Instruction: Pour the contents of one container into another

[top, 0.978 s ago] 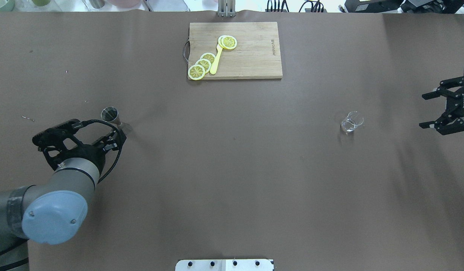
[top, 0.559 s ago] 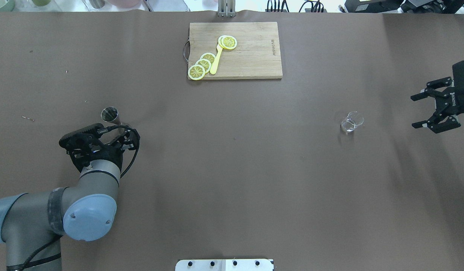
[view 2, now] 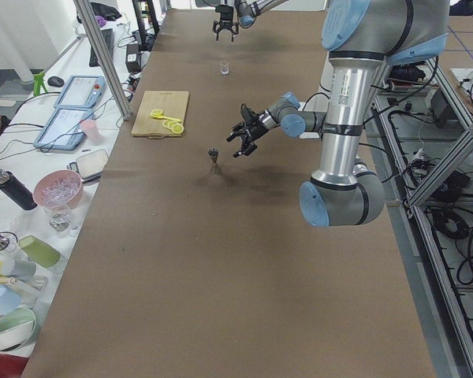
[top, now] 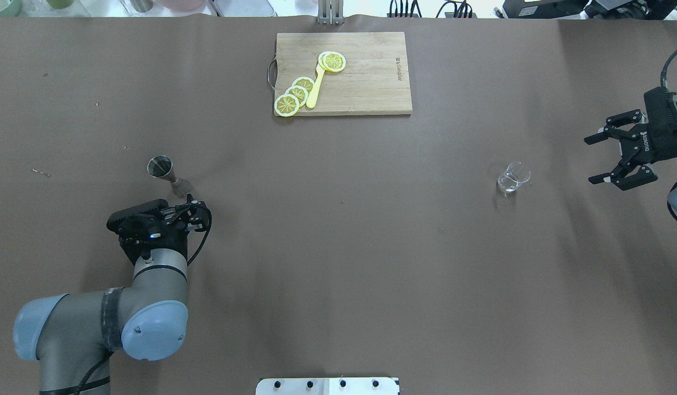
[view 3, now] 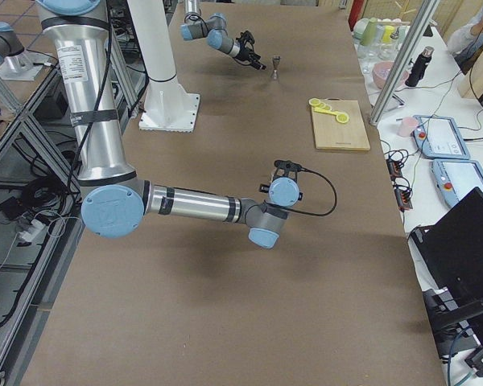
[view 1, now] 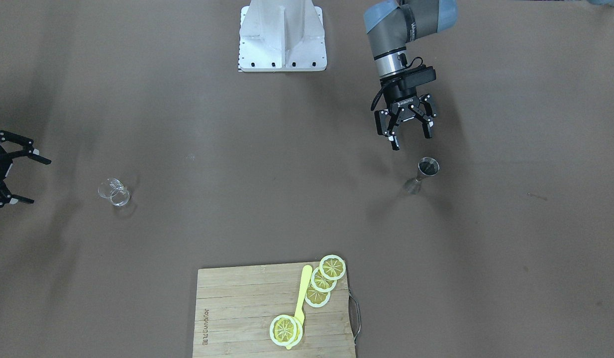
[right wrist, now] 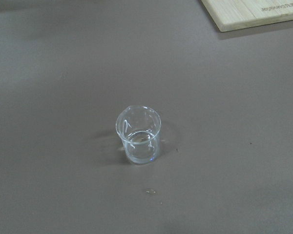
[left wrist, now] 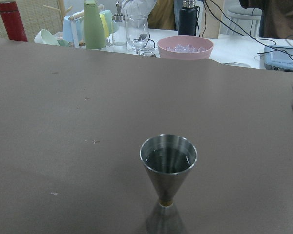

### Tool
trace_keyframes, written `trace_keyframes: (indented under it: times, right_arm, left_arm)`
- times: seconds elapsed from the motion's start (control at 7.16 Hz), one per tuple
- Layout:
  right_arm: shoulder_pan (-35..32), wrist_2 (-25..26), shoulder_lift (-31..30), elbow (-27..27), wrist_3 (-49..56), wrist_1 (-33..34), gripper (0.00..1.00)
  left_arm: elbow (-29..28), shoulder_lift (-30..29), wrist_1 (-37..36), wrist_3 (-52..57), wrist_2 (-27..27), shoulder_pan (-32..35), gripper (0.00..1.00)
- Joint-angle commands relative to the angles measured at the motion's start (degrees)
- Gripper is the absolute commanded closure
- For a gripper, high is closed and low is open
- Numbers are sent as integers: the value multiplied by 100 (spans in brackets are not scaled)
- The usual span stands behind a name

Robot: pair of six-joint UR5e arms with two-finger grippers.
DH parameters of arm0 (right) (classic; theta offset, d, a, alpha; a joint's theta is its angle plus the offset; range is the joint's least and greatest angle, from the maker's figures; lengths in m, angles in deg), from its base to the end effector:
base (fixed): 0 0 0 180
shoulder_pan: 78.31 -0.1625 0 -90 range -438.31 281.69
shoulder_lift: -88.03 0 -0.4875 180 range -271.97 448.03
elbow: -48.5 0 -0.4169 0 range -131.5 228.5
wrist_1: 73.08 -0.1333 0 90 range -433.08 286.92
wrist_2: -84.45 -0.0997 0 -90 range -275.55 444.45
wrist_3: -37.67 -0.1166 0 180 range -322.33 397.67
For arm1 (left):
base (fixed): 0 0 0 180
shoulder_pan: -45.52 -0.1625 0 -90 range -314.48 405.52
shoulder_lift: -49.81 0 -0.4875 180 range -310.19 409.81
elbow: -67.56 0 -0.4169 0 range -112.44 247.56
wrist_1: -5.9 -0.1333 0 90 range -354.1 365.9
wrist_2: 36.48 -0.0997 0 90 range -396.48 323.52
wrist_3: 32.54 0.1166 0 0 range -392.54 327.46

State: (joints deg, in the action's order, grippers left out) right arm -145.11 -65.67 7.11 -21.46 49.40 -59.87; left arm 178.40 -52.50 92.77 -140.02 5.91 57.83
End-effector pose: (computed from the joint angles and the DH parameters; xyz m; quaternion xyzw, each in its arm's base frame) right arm -0.1989 -0.5458 0.6560 0.4259 -0.4654 -0.4777 0.6114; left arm 0.5186 -0.3377 0.4290 0.3788 0.2543 -0.3282 0.8271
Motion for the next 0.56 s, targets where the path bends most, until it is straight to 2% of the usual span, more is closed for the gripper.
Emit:
trace_keyframes:
  times: [0.0,0.14,0.42]
  right_arm:
    - [192,672,41,17,-563,-3,0]
    - [350,1129,41,-61,-897,-3,0]
    - [719,1615,-46,-437,-1303,-12,0]
  left_arm:
    - [-411,-139,-21,-432,-666,-53,3]
    - [-509,-140,-30,-441,-983,-79,3]
    - [-807,-149,-13,-450,-1275,-80,3]
